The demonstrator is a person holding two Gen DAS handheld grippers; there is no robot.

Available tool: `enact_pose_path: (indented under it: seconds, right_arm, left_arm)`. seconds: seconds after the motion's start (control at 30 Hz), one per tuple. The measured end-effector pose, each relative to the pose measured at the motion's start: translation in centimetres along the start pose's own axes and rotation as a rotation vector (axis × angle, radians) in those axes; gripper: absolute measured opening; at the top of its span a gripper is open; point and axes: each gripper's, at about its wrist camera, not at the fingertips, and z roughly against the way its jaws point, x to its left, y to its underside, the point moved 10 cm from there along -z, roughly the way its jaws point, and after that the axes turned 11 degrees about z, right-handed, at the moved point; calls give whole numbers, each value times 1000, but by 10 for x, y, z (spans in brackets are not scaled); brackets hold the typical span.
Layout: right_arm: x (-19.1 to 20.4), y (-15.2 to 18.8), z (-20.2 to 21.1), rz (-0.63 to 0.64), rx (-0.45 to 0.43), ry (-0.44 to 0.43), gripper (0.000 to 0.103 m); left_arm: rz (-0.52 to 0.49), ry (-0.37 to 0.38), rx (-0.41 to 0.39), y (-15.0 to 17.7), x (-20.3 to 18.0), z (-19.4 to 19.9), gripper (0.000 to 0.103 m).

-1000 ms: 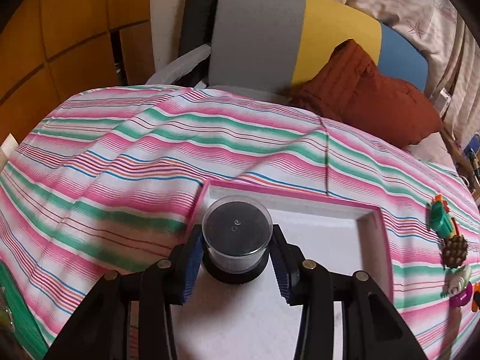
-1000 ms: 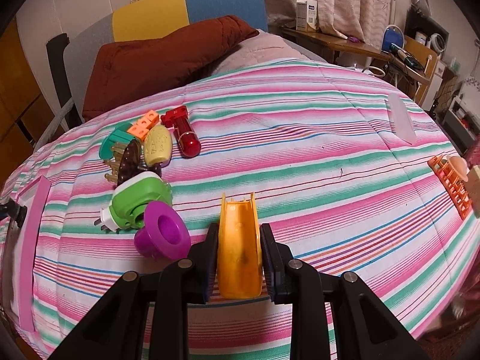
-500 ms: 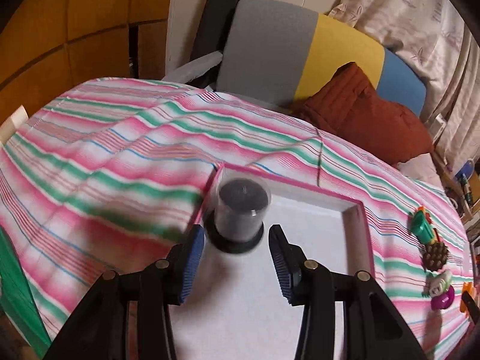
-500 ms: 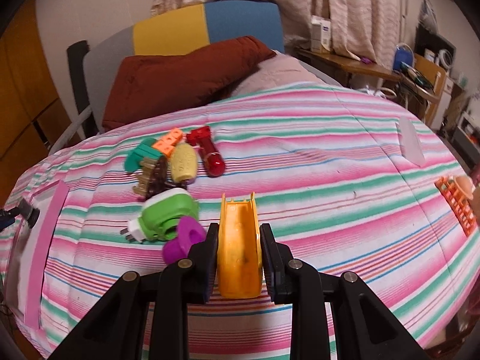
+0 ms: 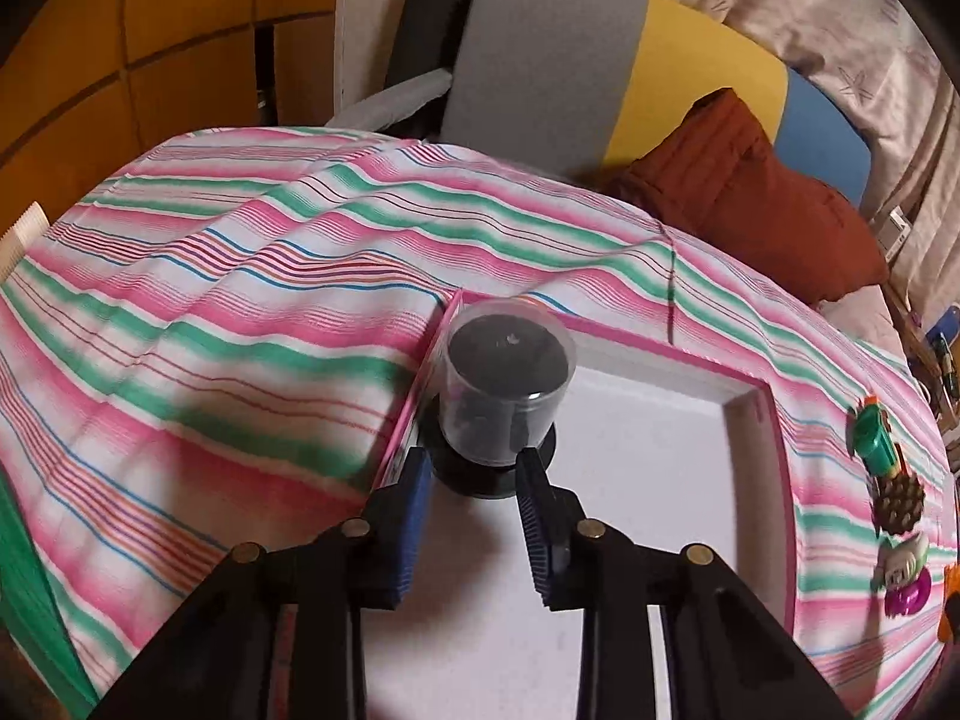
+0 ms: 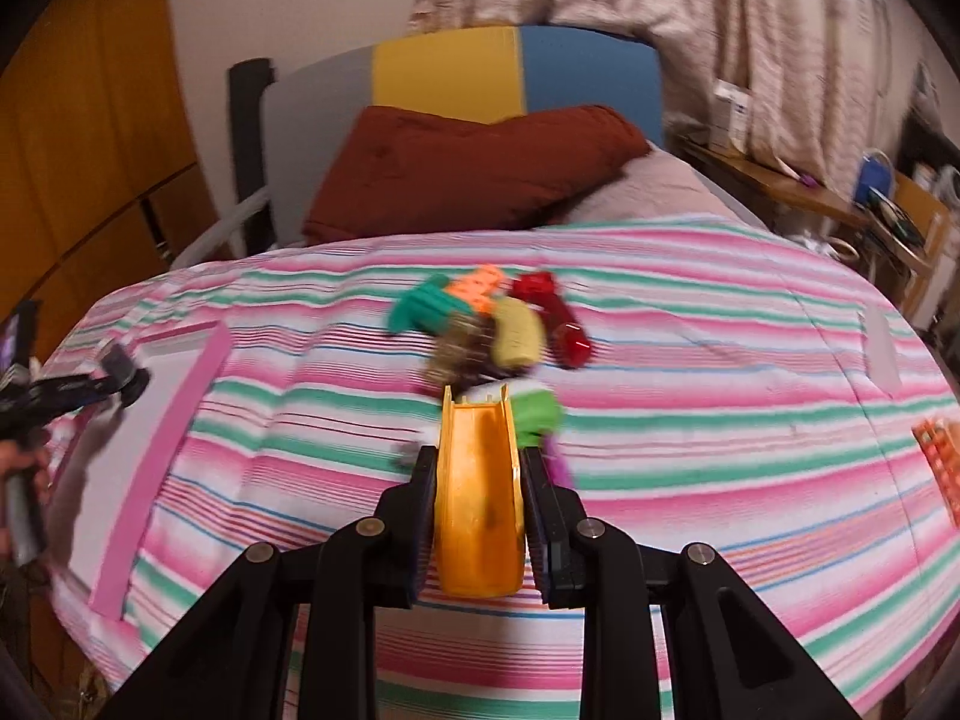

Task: Organize rigid objects
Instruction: 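Carry the clear cup into the white tray and open the left tool, then lower the orange piece into the tray beside the cup, open right tool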

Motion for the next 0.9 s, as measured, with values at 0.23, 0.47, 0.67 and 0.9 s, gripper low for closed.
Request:
enact_pose_path:
  seconds: [0.23,0.47,0.67,0.9]
  right_arm:
    - [74,-25,-14,48,-16,-139,27]
    - [154,-43,-38,122,7,-279,27]
    - [211,-56,-55,147,33,-384,27]
    - [254,-70,-80,194,69,-420,27]
  left_arm:
    - [48,55,48,11,1,4,31]
    - [10,109,14,42,-4,45,35]
    - [-7,138,13,68,-1,68,36]
    - [-7,136,28,88,8,76,36]
